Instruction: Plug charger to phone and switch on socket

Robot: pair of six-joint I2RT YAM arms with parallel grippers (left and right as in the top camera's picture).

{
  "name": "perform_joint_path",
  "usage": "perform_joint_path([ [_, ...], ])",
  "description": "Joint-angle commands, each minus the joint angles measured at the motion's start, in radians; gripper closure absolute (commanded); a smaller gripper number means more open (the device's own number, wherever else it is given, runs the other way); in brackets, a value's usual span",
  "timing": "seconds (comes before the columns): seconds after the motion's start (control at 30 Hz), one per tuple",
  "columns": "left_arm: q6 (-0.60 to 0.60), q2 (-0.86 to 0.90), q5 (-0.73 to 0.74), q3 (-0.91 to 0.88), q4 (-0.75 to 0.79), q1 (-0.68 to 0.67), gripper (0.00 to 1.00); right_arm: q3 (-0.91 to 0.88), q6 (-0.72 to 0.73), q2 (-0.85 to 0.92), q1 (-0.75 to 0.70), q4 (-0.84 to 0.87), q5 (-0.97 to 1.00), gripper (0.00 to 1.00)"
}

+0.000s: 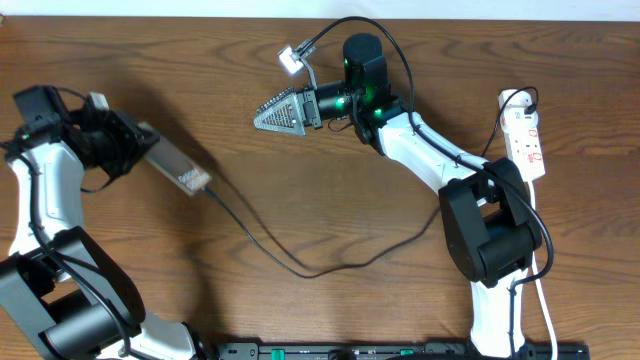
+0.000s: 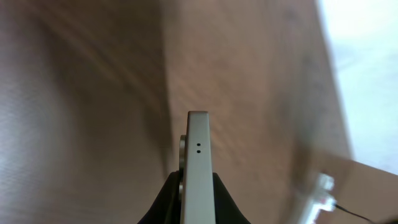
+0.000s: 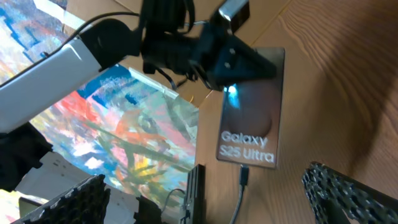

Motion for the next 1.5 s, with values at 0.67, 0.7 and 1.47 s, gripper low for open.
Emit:
perform_joint_path([
  [0.67,0.042,0.139,-0.056,-0.114,0.051,-0.006,0.93,0.016,-0.014,-0.001,-0.013,-0.002,-0.011,0.01],
  [0.7,0.042,0.139,-0.06,-0.114,0.049,-0.006,0.93,0.016,-0.014,-0.001,-0.013,-0.002,-0.011,0.01],
  [1.47,0.019,0.14,-0.058,-0.186,0.065,-0.006,0.93,0.016,-0.014,-0.001,-0.013,-0.002,-0.037,0.01],
])
